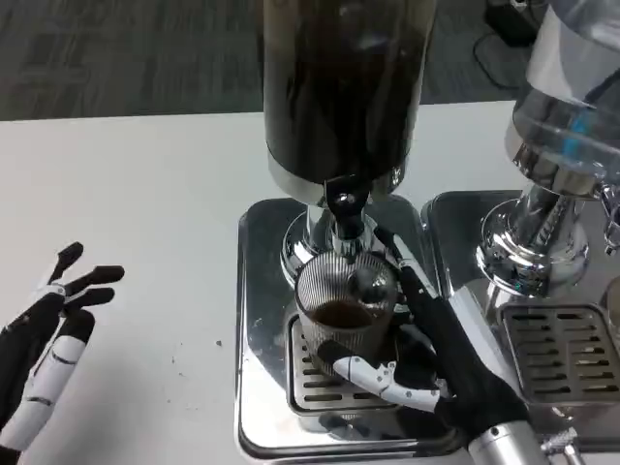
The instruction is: Grasp the cup under the faucet to collect the drink, then remove the cup.
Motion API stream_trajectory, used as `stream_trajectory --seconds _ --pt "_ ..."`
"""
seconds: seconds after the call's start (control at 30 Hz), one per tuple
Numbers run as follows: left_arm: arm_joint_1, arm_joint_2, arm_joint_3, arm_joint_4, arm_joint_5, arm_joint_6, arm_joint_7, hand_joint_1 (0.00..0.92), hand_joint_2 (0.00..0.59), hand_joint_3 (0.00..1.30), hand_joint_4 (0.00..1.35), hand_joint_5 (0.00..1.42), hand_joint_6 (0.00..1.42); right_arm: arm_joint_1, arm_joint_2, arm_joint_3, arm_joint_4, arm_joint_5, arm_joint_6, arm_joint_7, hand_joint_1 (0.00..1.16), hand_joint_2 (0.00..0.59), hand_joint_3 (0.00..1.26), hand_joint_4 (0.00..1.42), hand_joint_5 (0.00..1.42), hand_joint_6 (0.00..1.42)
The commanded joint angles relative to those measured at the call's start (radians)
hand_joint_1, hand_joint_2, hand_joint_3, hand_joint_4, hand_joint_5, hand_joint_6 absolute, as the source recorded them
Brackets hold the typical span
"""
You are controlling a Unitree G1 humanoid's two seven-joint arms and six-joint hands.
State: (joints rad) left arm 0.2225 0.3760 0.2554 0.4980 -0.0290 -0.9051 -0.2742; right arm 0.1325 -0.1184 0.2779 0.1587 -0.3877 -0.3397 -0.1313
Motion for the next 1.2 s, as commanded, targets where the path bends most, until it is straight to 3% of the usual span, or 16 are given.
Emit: stream_trajectory --seconds 0.03,0.37,1.2 --pt "0.004 0.006 -0.001 0.000 -0.006 -0.001 0.009 0.000 0.251 0.33 0.04 0.26 0.07 -0.018 0.018 0.003 0.034 0.010 -0.029 -0.010 0.76 0.148 0.05 0.14 0.33 0.50" --pt "0.017 0.004 0.006 -0.018 -0.016 0.009 0.013 0.000 0.259 0.36 0.07 0.26 0.07 -0.039 0.049 -0.004 0.082 0.016 -0.048 -0.037 0.80 0.149 0.14 0.21 0.44 0.60" --pt "0.025 0.005 0.006 -0.025 -0.018 0.016 0.011 0.000 0.260 0.37 0.09 0.26 0.07 -0.051 0.073 -0.012 0.131 0.004 -0.112 -0.122 0.86 0.151 0.35 0.40 0.65 0.88"
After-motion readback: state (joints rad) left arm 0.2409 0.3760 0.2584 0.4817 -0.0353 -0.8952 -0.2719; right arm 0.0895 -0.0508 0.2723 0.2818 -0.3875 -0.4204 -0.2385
